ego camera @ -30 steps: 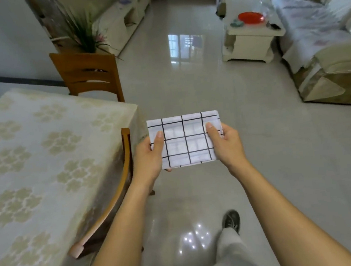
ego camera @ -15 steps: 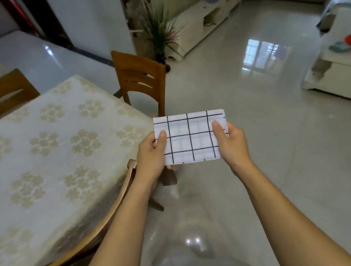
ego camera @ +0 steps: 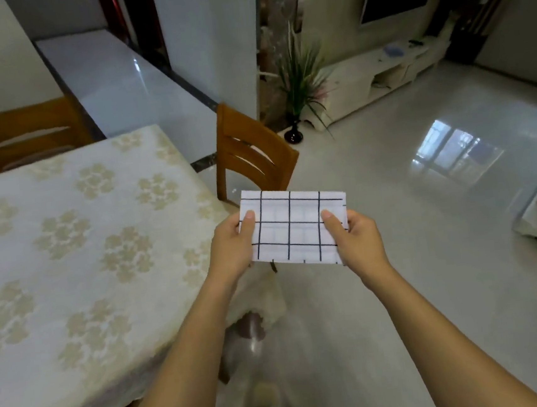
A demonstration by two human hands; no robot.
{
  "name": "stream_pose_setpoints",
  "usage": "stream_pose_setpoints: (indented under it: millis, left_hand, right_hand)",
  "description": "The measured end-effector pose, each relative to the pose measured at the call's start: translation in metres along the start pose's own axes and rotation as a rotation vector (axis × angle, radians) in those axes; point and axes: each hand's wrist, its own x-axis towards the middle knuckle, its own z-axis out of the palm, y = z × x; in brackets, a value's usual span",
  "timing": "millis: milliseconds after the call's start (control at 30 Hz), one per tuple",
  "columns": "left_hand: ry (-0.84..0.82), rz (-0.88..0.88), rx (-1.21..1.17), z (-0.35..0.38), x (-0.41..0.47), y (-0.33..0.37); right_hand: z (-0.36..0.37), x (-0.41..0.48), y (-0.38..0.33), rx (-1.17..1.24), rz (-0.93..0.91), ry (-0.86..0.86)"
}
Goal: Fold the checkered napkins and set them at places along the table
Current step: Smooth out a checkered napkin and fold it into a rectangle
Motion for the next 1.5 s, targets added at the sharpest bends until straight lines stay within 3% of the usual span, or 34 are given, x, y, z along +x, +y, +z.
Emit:
stream_pose_setpoints:
  millis: [167,433,700,933,1200,1500]
  left_hand:
    - [0.163,-0.018,-0.007,-0.018,0.043,0.001]
    - [0.423,-0.163,-0.152,-0.056,0.074,-0.021]
    - [0.724,-0.232,-0.259,-0.031,0.096,-0.023]
    - [1.023,-0.261,-0.279,-0.021,0.079,-0.043]
    - [1.127,-0.235,-0.177,-0.067,0.099,-0.062]
    - [1.032,-0.364,-0.202,-0.131,0.125,-0.124]
  right_hand:
    - [0.044,0.062,-0.004,0.001,-0.036,-0.124]
    - [0.126,0.143,-0.005,0.042,-0.119,-0.465]
    - [0.173,0.222,-0.008,0.008,-0.209,-0.744]
    - [0.204,0.231,-0.007,0.026,-0.218,-1.076]
    - [0.249,0.232,-0.01,-0.121,-0.187,-1.154]
    - [0.308,0.227,0.011,-0.284,-0.145,-1.081]
